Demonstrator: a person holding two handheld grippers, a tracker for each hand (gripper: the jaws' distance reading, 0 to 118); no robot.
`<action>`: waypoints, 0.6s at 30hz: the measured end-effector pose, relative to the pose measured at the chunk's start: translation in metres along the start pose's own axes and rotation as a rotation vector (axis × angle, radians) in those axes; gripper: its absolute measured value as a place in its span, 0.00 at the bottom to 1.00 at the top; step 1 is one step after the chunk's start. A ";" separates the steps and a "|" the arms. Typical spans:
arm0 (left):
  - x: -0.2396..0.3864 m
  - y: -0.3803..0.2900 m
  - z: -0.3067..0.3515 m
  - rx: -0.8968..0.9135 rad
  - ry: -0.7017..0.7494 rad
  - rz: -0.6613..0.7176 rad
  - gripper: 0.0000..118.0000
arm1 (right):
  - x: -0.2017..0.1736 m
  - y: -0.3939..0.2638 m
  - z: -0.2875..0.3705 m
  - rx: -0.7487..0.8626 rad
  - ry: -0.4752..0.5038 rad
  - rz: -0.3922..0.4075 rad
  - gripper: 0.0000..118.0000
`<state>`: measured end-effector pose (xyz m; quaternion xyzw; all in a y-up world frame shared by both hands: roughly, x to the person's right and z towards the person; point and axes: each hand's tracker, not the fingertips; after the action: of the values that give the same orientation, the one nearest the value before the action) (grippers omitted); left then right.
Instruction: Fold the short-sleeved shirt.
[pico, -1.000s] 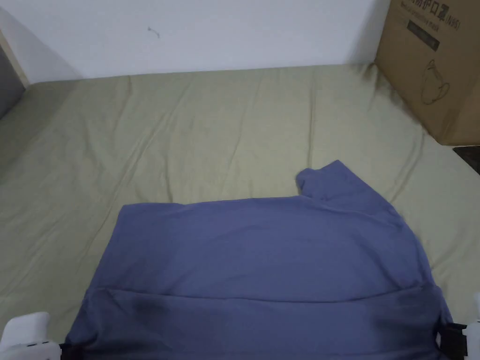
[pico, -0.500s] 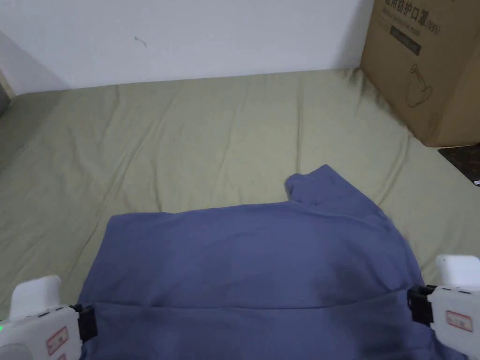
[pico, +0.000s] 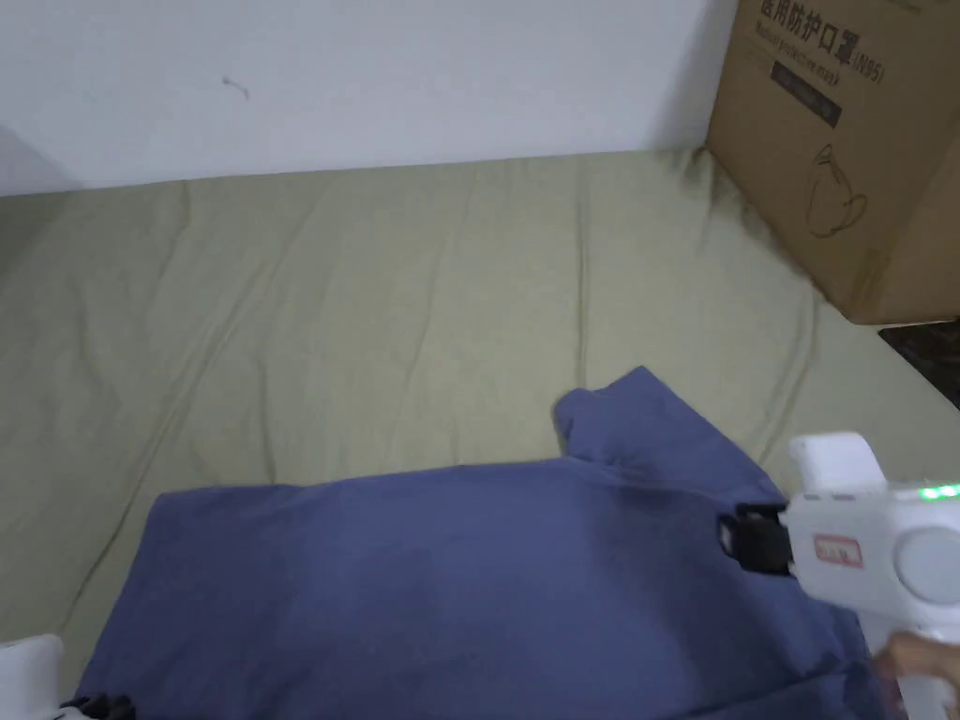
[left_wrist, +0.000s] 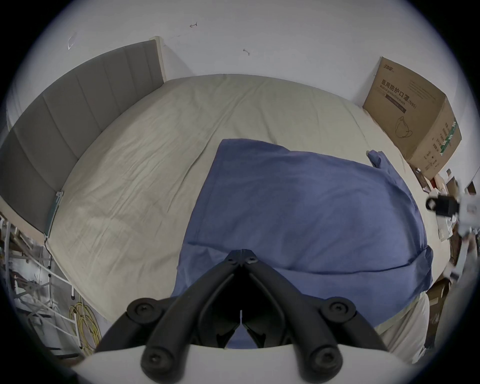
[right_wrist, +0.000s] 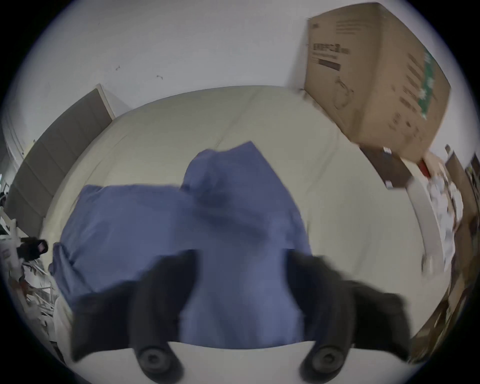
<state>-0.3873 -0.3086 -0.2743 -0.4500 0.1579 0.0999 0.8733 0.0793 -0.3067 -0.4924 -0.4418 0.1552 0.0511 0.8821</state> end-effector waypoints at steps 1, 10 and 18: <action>0.001 0.003 -0.002 -0.001 0.002 0.002 0.00 | 0.005 0.016 -0.016 -0.011 -0.006 -0.003 0.71; -0.015 0.012 -0.028 -0.045 0.011 0.019 0.00 | 0.053 0.075 -0.141 -0.201 -0.157 -0.118 0.71; -0.018 0.013 -0.038 -0.068 0.022 0.024 0.00 | 0.037 0.069 -0.140 -0.201 -0.182 -0.026 0.00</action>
<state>-0.4155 -0.3331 -0.2984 -0.4785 0.1696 0.1107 0.8544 0.0666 -0.3783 -0.6360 -0.5235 0.0629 0.0950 0.8444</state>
